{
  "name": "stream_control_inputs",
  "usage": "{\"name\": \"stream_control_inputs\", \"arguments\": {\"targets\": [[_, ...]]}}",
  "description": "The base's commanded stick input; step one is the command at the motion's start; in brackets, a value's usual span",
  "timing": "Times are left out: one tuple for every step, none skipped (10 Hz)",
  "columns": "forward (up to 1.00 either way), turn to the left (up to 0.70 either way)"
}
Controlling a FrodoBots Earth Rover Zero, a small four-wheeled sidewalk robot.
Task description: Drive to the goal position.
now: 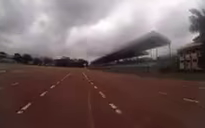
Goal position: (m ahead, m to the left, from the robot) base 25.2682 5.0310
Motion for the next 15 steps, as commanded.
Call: {"name": "stream_control_inputs", "arguments": {"targets": [[0.7, 0.0], [0.7, 0.0], [0.7, 0.0], [0.7, 0.0], [0.7, 0.0], [0.7, 0.0], [0.7, 0.0], [0.7, 0.0], [0.7, 0.0], [0.7, 0.0], [0.7, 0.0], [0.7, 0.0], [0.7, 0.0], [0.7, 0.0], [0.7, 0.0]]}}
